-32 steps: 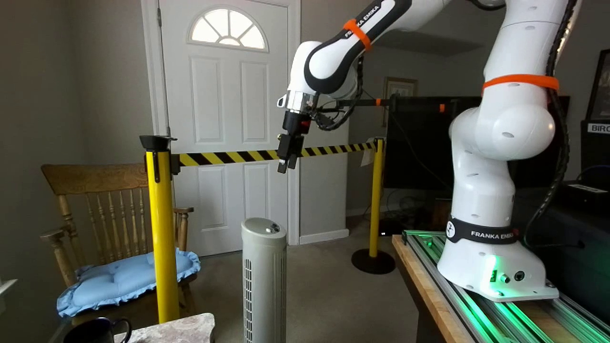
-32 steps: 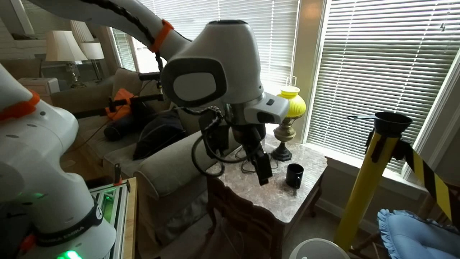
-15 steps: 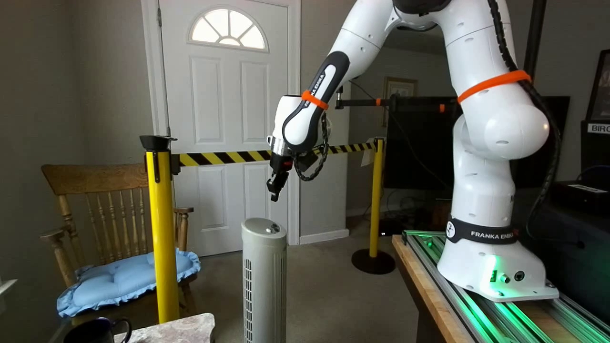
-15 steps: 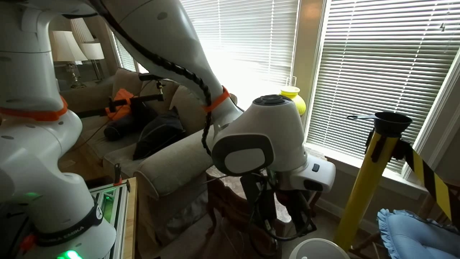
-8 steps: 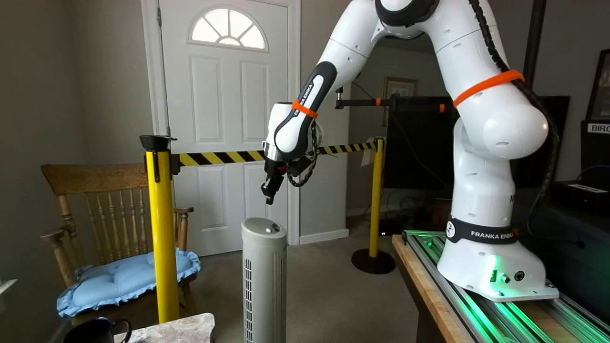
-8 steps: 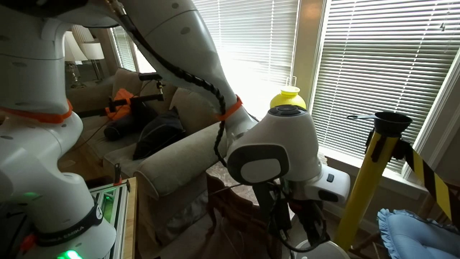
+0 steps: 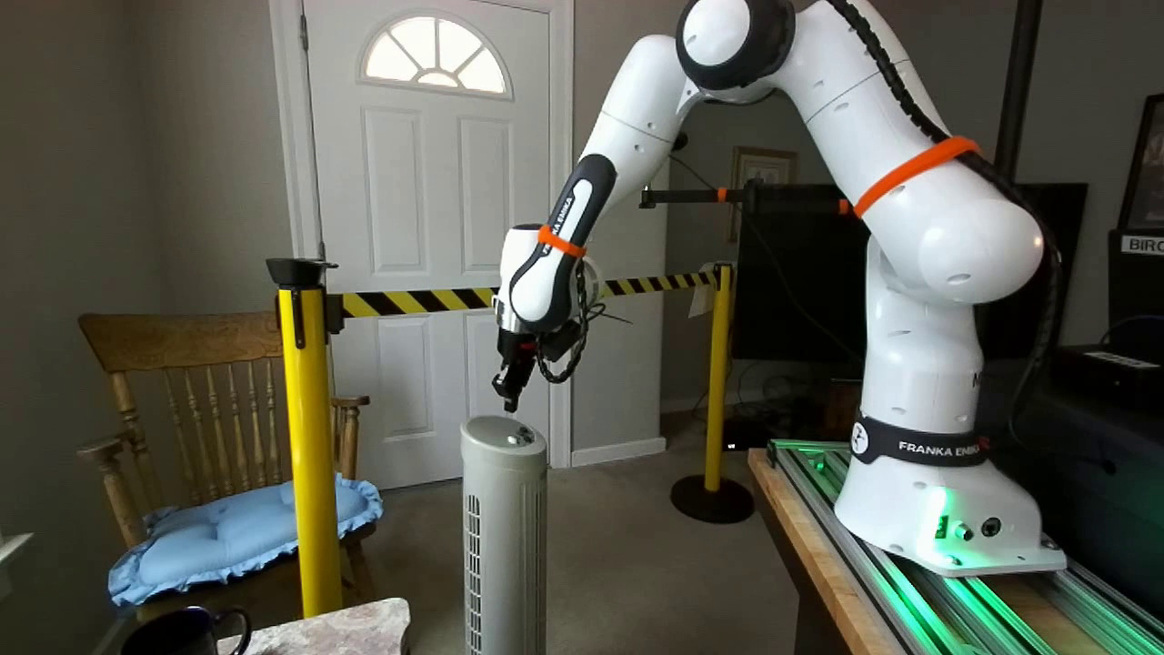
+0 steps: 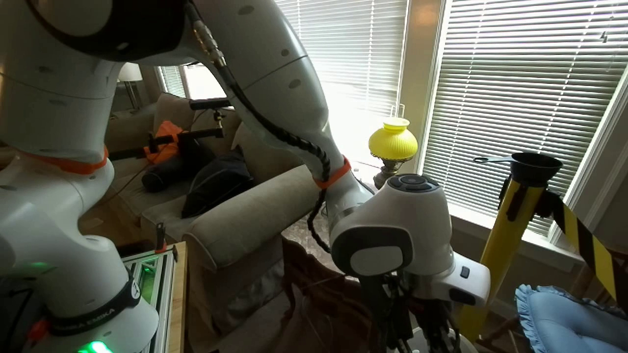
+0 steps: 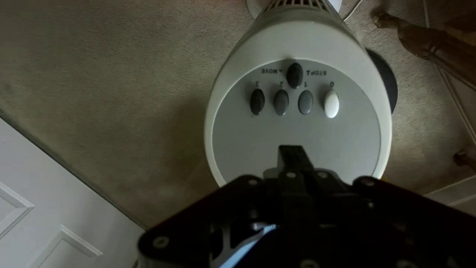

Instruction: Press a button on the white device

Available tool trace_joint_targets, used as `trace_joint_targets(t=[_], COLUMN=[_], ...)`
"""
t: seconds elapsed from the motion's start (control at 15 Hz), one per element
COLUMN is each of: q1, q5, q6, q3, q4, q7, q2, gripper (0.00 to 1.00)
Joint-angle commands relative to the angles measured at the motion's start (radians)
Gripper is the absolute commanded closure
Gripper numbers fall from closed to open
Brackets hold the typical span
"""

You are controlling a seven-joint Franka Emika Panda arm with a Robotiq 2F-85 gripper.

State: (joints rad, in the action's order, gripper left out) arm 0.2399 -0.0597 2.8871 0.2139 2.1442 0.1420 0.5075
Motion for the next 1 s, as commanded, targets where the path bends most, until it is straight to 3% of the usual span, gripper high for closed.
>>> trace_joint_targets(t=[0.0, 0.53, 0.93], q1=[0.002, 0.006, 0.03], q5=[-0.013, -0.021, -0.002], q6=[-0.046, -0.141, -0.084], q3=[0.004, 0.006, -0.021], q4=[-0.042, -0.052, -0.075], q7=[-0.016, -0.007, 0.001], q2=[0.039, 0.037, 0.084], gripper=[1.0, 1.0, 1.0])
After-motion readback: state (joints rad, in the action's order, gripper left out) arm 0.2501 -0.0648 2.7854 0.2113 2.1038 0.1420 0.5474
